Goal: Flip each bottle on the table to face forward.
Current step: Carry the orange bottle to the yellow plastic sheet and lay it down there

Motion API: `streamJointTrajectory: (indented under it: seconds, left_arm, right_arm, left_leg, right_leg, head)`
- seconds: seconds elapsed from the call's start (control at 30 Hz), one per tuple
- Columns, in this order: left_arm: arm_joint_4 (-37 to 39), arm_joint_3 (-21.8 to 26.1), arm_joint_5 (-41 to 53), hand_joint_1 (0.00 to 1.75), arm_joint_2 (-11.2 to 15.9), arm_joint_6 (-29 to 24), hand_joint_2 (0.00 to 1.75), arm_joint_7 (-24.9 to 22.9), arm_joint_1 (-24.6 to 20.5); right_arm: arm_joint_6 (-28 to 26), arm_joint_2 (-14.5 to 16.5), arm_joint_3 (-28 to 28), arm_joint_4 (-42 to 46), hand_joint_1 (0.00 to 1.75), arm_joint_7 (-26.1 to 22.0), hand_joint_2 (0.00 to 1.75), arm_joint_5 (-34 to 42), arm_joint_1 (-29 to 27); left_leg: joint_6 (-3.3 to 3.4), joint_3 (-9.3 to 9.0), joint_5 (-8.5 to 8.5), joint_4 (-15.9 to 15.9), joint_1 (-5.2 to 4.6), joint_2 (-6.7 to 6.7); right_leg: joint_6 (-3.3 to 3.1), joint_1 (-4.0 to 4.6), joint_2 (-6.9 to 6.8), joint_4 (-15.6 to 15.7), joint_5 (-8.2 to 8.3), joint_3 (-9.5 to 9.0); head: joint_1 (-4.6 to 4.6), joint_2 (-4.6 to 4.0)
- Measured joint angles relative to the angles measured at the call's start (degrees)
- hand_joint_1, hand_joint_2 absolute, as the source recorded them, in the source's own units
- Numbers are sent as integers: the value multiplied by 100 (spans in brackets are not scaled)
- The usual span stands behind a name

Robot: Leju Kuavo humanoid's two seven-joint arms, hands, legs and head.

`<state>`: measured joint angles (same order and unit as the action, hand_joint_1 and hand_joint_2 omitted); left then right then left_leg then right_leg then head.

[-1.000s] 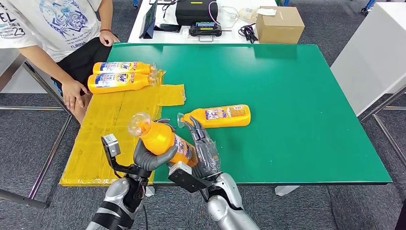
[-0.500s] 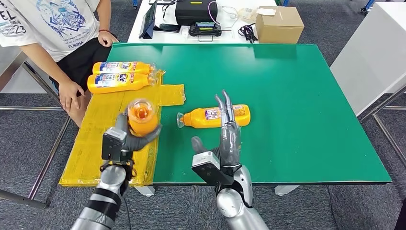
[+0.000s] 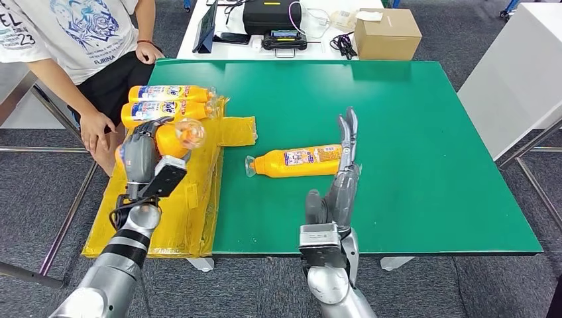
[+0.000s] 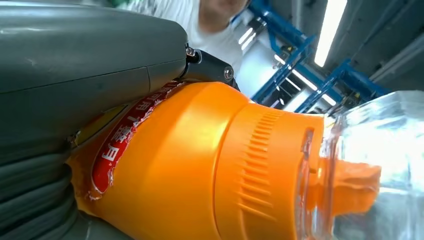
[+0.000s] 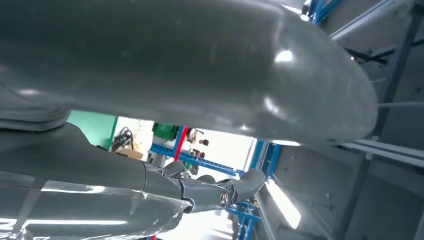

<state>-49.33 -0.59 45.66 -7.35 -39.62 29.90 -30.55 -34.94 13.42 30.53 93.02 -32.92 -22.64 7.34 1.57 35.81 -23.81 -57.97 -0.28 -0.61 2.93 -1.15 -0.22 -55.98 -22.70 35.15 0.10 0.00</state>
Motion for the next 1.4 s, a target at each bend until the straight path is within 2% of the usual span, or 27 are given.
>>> streamJointTrajectory:
  seconds: [0.1,0.17,0.27,0.33,0.67,0.83,1.17,1.2,1.23,1.3,1.33,1.37,1.4]
  left_arm:
    - [208,264,1810,175,80,-21,175,-598,-151]
    - [467,339,2685,175,154,-27,175,-1053,-291]
    - [1090,336,3513,175,282,133,175,-1644,-578]
    - [1482,315,3788,175,359,331,175,-1856,-716]
    - [2463,-21,4283,175,539,1309,175,-2255,-937]
    - [2581,-17,3779,175,566,1615,175,-2051,-983]
    - [2640,163,3235,174,569,1848,175,-1758,-997]
    - [2641,210,3115,158,568,1919,175,-1686,-1002]
    - [2643,255,3022,123,564,1990,175,-1632,-1009]
    - [2649,333,2877,36,557,2153,175,-1566,-1033]
    - [2653,372,2803,8,552,2254,175,-1535,-1048]
    - [2657,415,2716,0,544,2372,175,-1499,-1061]
    - [2662,459,2615,0,532,2510,175,-1453,-1071]
  right_arm:
    - [118,1,7,17,0,22,0,196,0]
    - [182,4,7,17,0,9,0,292,0]
    - [286,22,15,17,0,4,0,373,1]
    - [348,31,26,17,0,20,0,397,1]
    - [709,33,87,-38,0,145,0,361,1]
    - [824,45,119,-127,0,198,0,323,0]
    - [876,76,134,-251,0,167,0,307,-1]
    - [874,85,134,-254,0,117,0,320,-2]
    - [867,93,135,-255,0,65,0,333,-3]
    - [856,107,137,-253,0,7,0,344,-4]
    - [857,113,138,-252,0,5,0,347,-5]
    - [865,116,138,-252,0,16,0,353,-5]
    - [885,118,138,-254,0,36,0,367,-5]
  left_leg:
    - [0,-1,0,0,1,2]
    - [0,-2,1,0,1,3]
    - [0,-3,2,0,2,2]
    - [0,-3,2,0,2,4]
    - [0,0,1,0,1,0]
    - [0,-1,1,0,1,0]
    - [0,-3,1,0,2,0]
    - [0,-3,1,0,1,0]
    - [0,-3,1,0,1,0]
    - [0,-4,1,0,1,-1]
    - [0,-4,1,0,1,-1]
    - [0,-4,1,0,1,-1]
    - [0,-4,1,0,1,-1]
  right_leg:
    - [-1,1,0,-1,0,0]
    - [-1,1,0,-1,1,0]
    - [-1,2,0,-3,1,0]
    - [-1,2,1,-5,1,0]
    - [0,0,0,-3,0,1]
    - [-1,1,0,-3,0,0]
    - [-1,1,0,-4,0,-1]
    - [-1,1,0,-4,0,-1]
    - [-1,0,0,-3,0,-1]
    - [-1,0,0,-3,0,-1]
    - [-1,0,0,-3,0,-1]
    - [-1,0,0,-3,0,-2]
    - [-1,0,0,-3,0,-2]
  head:
    - [-1,0]
    - [-1,0]
    - [-1,0]
    - [-1,0]
    - [1,0]
    - [0,0]
    - [0,0]
    - [0,0]
    - [0,0]
    - [-1,0]
    - [-1,0]
    - [-1,0]
    - [-1,0]
